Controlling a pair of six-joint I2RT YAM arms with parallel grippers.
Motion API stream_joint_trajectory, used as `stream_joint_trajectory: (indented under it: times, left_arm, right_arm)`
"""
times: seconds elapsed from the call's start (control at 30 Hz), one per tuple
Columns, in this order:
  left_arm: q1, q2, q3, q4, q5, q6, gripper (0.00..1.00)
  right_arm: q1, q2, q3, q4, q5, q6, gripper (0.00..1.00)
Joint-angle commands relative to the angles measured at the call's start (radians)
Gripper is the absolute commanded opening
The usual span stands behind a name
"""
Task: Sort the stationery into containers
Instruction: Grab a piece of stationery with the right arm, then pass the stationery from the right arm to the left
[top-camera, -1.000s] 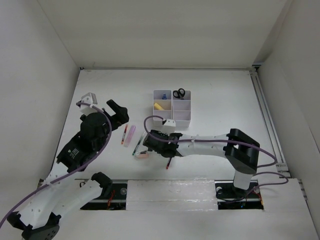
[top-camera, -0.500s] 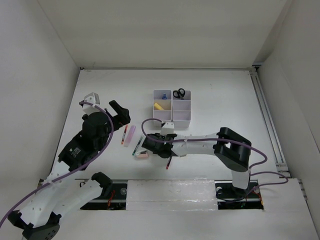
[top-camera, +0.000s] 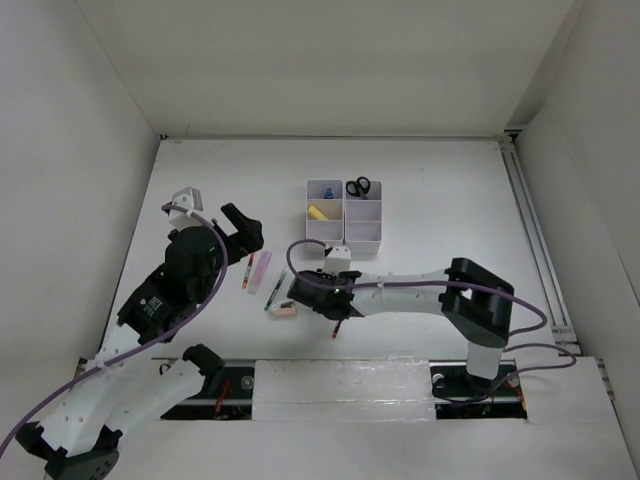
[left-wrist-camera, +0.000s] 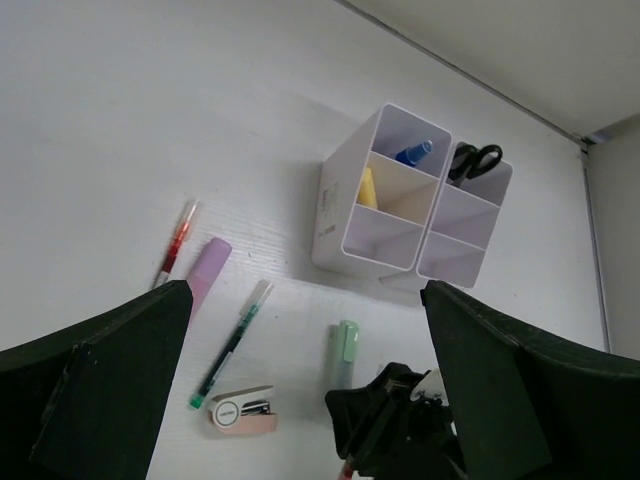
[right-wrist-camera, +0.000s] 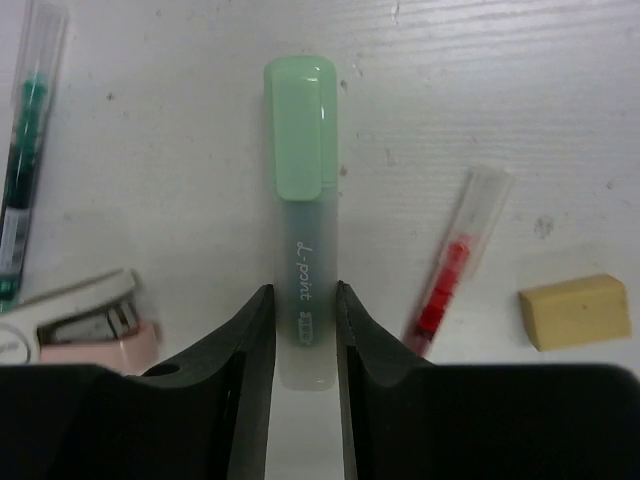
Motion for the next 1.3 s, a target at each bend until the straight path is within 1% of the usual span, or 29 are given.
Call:
stream_joint_trajectory:
  times: [0.0, 0.03, 0.07, 0.1, 0.13, 0.17, 0.2, 0.27, 0.3, 0.37, 0.4, 0.53, 0.63, 0.7, 0.83, 0.9, 0.93, 1.0, 1.03, 1.07, 1.17, 1.2, 1.27]
  left_arm:
    - [-0.001, -0.046, -0.051, 0.079, 0.106, 0.022, 1.00]
    - [-0.001, -0.046, -0.063, 0.098, 0.133, 0.022, 1.00]
    - [-0.001, -0.061, -0.074, 0.115, 0.190, 0.022, 1.00]
    - [-0.001, -0.072, -0.097, 0.154, 0.221, 0.022, 1.00]
    - [-0.001, -0.072, -0.109, 0.177, 0.256, 0.034, 1.00]
    - [-0.001, -0.072, -0.130, 0.219, 0.325, 0.034, 1.00]
    - [-0.001, -0.072, -0.130, 0.219, 0.360, 0.034, 1.00]
    - [-0.001, -0.054, -0.144, 0.279, 0.426, 0.034, 1.00]
    - [-0.001, -0.032, -0.156, 0.300, 0.499, 0.034, 1.00]
    - [-0.001, -0.014, -0.170, 0.371, 0.557, 0.034, 1.00]
    - [-0.001, -0.003, -0.181, 0.391, 0.598, 0.020, 1.00]
    - [-0.001, 0.061, -0.190, 0.469, 0.687, 0.002, 1.00]
    - [-0.001, 0.075, -0.213, 0.541, 0.741, -0.038, 1.00]
    - [-0.001, 0.100, -0.227, 0.578, 0.750, -0.052, 1.00]
    - [-0.001, 0.124, -0.248, 0.599, 0.776, -0.072, 1.00]
    - [-0.001, 0.133, -0.258, 0.622, 0.789, -0.081, 0.96]
    - [-0.001, 0.133, -0.258, 0.641, 0.802, -0.093, 0.84]
    - [-0.001, 0.146, -0.258, 0.641, 0.811, -0.093, 0.63]
    - [-0.001, 0.161, -0.258, 0.641, 0.812, -0.093, 0.55]
    - [-0.001, 0.161, -0.258, 0.641, 0.812, -0.093, 0.51]
    - [-0.001, 0.190, -0.249, 0.655, 0.812, -0.093, 0.34]
    - [-0.001, 0.201, -0.249, 0.671, 0.812, -0.093, 0.32]
    - [-0.001, 0.225, -0.249, 0.717, 0.844, -0.103, 0.22]
  right_arm:
    - [0.052, -0.161, -0.066, 0.055, 0.023, -0.052, 0.00]
    - [0.052, -0.253, -0.092, 0.082, 0.023, -0.096, 0.00]
    - [0.052, -0.301, -0.120, 0.154, 0.023, -0.127, 0.00]
    - [0.052, -0.347, -0.149, 0.191, 0.014, -0.159, 0.00]
    - [0.052, -0.435, -0.198, 0.225, -0.003, -0.191, 0.00]
    - [0.052, -0.476, -0.220, 0.285, -0.012, -0.254, 0.00]
    - [0.052, -0.511, -0.237, 0.308, -0.012, -0.280, 0.00]
    - [0.061, -0.597, -0.277, 0.351, -0.026, -0.361, 0.00]
    - [0.061, -0.619, -0.286, 0.388, -0.055, -0.387, 0.00]
    - [0.070, -0.674, -0.307, 0.415, -0.067, -0.443, 0.00]
    - [0.070, -0.688, -0.307, 0.435, -0.067, -0.455, 0.00]
    - [0.092, -0.746, -0.327, 0.458, -0.052, -0.478, 0.00]
    - [0.092, -0.757, -0.327, 0.468, -0.061, -0.506, 0.00]
    - [0.101, -0.757, -0.327, 0.477, -0.052, -0.506, 0.00]
    - [0.101, -0.748, -0.297, 0.488, -0.029, -0.515, 0.00]
    - [0.101, -0.738, -0.285, 0.497, -0.029, -0.526, 0.00]
    - [0.101, -0.729, -0.284, 0.507, -0.029, -0.536, 0.00]
    - [0.101, -0.729, -0.275, 0.517, -0.020, -0.537, 0.00]
    - [0.110, -0.729, -0.275, 0.533, -0.020, -0.546, 0.00]
    - [0.110, -0.729, -0.275, 0.534, -0.029, -0.546, 0.00]
    - [0.110, -0.738, -0.275, 0.560, -0.050, -0.556, 0.00]
    - [0.110, -0.748, -0.275, 0.560, -0.050, -0.556, 0.00]
    - [0.110, -0.748, -0.284, 0.581, -0.060, -0.556, 0.00]
